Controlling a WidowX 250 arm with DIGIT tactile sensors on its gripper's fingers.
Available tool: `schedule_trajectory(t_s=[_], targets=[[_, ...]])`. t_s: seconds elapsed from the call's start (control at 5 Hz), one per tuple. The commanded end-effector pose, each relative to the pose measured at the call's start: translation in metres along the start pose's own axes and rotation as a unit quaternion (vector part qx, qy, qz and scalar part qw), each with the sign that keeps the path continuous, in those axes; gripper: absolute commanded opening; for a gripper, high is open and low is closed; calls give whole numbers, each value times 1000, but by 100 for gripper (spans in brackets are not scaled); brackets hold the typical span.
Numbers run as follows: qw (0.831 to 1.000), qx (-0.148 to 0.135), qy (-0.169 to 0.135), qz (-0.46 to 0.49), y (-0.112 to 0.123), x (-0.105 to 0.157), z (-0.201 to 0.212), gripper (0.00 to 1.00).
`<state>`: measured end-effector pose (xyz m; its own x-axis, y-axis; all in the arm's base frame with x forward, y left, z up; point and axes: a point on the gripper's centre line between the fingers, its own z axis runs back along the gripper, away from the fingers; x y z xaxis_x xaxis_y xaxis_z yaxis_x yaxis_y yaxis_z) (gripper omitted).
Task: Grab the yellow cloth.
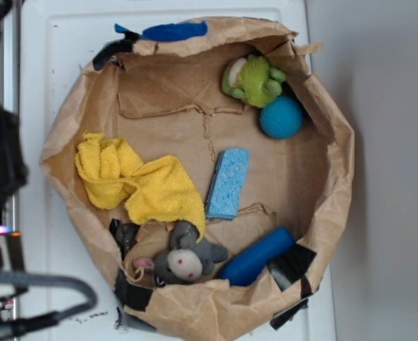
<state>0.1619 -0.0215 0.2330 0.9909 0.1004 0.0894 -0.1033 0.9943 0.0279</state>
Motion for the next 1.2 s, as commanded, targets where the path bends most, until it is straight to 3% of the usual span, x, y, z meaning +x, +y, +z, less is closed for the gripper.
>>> schedule_trajectory(t_s=[0.0, 0.8, 1.0], targets=[[988, -68, 2, -138, 16, 33, -22, 100], [988, -68, 2, -138, 16, 33, -22, 100], [990, -43, 12, -131, 25, 54, -65, 100]])
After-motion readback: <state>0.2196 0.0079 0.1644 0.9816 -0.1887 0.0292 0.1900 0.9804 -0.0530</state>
